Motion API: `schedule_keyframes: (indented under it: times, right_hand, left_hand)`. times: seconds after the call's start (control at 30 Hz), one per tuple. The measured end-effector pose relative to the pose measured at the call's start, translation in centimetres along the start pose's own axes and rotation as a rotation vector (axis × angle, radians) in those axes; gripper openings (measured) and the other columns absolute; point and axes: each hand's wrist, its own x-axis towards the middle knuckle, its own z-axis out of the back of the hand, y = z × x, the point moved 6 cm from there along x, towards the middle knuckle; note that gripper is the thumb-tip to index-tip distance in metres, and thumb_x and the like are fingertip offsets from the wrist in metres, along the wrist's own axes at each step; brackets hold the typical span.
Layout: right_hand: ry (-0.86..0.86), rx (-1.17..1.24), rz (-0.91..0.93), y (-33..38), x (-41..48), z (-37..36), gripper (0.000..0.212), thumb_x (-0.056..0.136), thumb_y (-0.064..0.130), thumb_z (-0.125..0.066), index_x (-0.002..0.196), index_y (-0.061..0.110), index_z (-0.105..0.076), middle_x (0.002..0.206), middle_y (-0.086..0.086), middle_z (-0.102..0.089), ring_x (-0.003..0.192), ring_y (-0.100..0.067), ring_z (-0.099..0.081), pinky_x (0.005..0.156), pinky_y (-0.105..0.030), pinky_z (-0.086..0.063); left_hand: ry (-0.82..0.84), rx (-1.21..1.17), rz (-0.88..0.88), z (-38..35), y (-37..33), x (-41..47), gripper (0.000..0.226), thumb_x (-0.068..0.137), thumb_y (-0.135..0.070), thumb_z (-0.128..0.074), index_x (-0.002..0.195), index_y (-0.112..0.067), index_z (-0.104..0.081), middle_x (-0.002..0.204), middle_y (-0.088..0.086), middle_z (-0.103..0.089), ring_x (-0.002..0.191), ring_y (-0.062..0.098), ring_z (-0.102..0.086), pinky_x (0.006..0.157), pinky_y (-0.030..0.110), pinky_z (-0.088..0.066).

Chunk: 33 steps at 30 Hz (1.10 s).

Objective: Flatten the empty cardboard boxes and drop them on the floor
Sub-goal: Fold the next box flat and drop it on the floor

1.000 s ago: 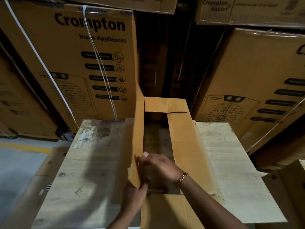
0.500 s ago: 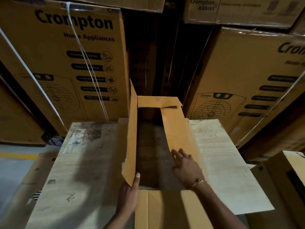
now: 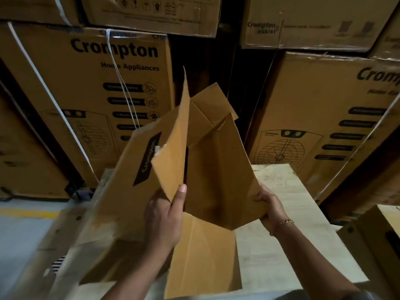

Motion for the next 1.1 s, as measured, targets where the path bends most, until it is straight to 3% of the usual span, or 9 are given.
schedule_keyframes:
  times: [0.1,0.23,0.37,0.47,0.57,0.63,0.73,0.9,1.1]
  right_hand:
    - [-0.194,-0.18,-0.133,-3.5,-0.3,2.1,0.037,0.092,0.004,-0.044,0.122,0.011,-0.064,0.112,-0.019,-0.063,0.096,-0.035,-0.056,0.067,-0.036,-0.051]
    - [-0.195,-0.573,-0.013,-3.4,-2.2,2.1,0.041,0.096,0.032,-0.06,0.132,0.014,-0.058,0.126,-0.009,-0.064,0.114,-0.027,-0.059,0.089,-0.032,-0.043]
    - [0.051,-0.025,-0.078,-0.6,-5.9,0.8,0.057,0.092,0.068,-0.04,0.115,0.023,-0.067,0.116,-0.008,-0.07,0.108,-0.028,-0.063,0.097,-0.052,-0.05]
    - [0.073,-0.177,-0.043,0.8,-7.3,1.7,0.039,0.08,0.037,-0.07,0.112,0.015,-0.065,0.117,-0.016,-0.067,0.105,-0.033,-0.062,0.085,-0.048,-0.056]
    - [0.013,-0.332,-0.044,0.9,-7.4,3.8,0.025,0.081,-0.005,-0.066,0.105,0.001,-0.068,0.112,-0.025,-0.069,0.096,-0.036,-0.066,0.081,-0.046,-0.057]
    - [0.011,-0.371,-0.053,0.7,-7.6,5.1,0.023,0.082,-0.01,-0.063,0.1,0.002,-0.069,0.109,-0.026,-0.07,0.094,-0.037,-0.066,0.083,-0.047,-0.056]
    - [-0.029,-0.376,-0.06,0.0,-8.1,6.7,0.025,0.083,-0.007,-0.064,0.104,0.006,-0.069,0.103,-0.023,-0.072,0.09,-0.035,-0.068,0.072,-0.041,-0.058]
    - [-0.053,-0.445,-0.078,-3.0,-9.7,7.5,0.03,0.083,-0.003,-0.066,0.11,0.009,-0.068,0.098,-0.016,-0.072,0.09,-0.033,-0.067,0.082,-0.047,-0.057]
    - [-0.088,-0.568,-0.13,-8.1,-13.0,10.2,0.026,0.087,0.0,-0.061,0.107,0.016,-0.062,0.091,-0.008,-0.067,0.086,-0.028,-0.065,0.078,-0.042,-0.056]
  left_hand:
    - [0.082,0.373,-0.226,-2.3,-1.6,-2.0,0.057,0.098,-0.056,-0.039,0.055,-0.019,-0.046,0.048,-0.014,-0.048,0.047,-0.001,-0.048,0.067,0.036,-0.047]
    - [0.346,0.73,-0.292,-8.0,1.1,-5.1,0.089,0.095,-0.068,-0.006,0.093,-0.01,-0.074,0.095,0.002,-0.073,0.091,0.017,-0.066,0.099,0.046,-0.048]
    - [0.531,0.876,-0.435,-12.6,2.8,-7.8,0.067,0.094,-0.057,-0.032,0.142,-0.015,-0.051,0.149,0.0,-0.048,0.141,0.018,-0.041,0.117,0.048,-0.027]
    - [0.639,0.889,-0.5,-13.2,2.2,-8.5,0.077,0.093,-0.064,-0.032,0.155,-0.019,-0.029,0.163,-0.002,-0.022,0.151,0.016,-0.015,0.122,0.046,-0.008]
    - [0.757,0.92,-0.482,-9.4,2.7,-8.0,0.102,0.074,-0.09,-0.038,0.156,-0.037,-0.007,0.163,-0.018,0.003,0.149,0.005,0.005,0.12,0.038,0.005]
    - [0.749,0.994,-0.407,-4.8,4.8,-7.2,0.119,0.056,-0.1,-0.038,0.153,-0.044,0.003,0.156,-0.023,0.017,0.144,0.002,0.014,0.116,0.037,0.009]
    - [0.722,1.126,-0.266,1.2,9.5,-6.8,0.12,0.065,-0.089,-0.053,0.153,-0.04,0.012,0.153,-0.019,0.023,0.149,0.011,0.01,0.12,0.04,-0.002]
    - [0.677,1.133,-0.257,2.1,12.8,-11.0,0.1,0.085,-0.038,-0.066,0.157,-0.03,0.003,0.164,-0.006,0.003,0.15,0.014,-0.017,0.118,0.035,-0.025]
    - [0.735,1.162,-0.31,1.0,16.6,-16.6,0.096,0.048,-0.023,-0.088,0.138,-0.02,-0.056,0.138,0.003,-0.059,0.115,0.018,-0.066,0.08,0.03,-0.059]
